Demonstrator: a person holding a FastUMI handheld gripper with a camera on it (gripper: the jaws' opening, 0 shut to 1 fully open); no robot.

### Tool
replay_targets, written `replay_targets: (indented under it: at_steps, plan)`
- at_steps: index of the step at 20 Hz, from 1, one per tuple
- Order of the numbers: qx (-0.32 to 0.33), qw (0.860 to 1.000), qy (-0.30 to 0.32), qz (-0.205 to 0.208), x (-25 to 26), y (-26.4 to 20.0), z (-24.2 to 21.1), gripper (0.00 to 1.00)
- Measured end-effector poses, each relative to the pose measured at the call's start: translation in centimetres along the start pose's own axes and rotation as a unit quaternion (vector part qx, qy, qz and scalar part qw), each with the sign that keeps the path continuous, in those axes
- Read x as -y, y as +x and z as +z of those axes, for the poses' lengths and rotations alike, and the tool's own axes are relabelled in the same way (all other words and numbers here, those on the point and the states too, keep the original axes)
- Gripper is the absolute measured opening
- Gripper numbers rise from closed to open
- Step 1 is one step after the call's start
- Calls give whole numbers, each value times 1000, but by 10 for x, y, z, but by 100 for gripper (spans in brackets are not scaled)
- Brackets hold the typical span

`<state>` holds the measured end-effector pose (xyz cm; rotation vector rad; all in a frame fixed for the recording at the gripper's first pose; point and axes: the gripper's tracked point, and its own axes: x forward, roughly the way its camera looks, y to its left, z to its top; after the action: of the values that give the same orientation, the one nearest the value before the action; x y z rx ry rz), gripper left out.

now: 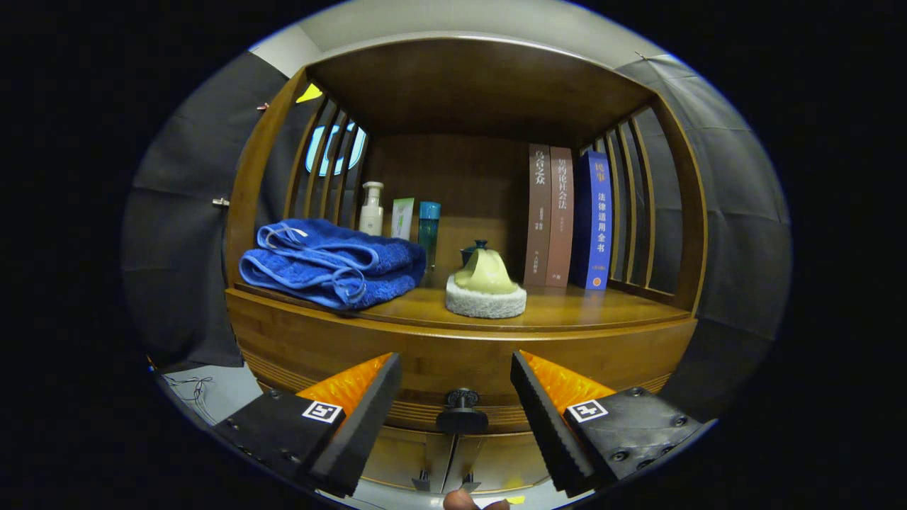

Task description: Pull open the drawer, take out the items inside it, and place them on the countertop above the cabinet.

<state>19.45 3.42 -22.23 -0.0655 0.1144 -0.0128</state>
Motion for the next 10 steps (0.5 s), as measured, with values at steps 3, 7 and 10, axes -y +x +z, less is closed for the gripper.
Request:
replay_targets:
  at_steps: [3,7,10]
  plan:
    - [2,1000,8,-5,6,-24,19,99]
    - [-5,1000,18,-6,15,-54,44,99]
    - [-8,1000,24,-9,22,-77,66,99]
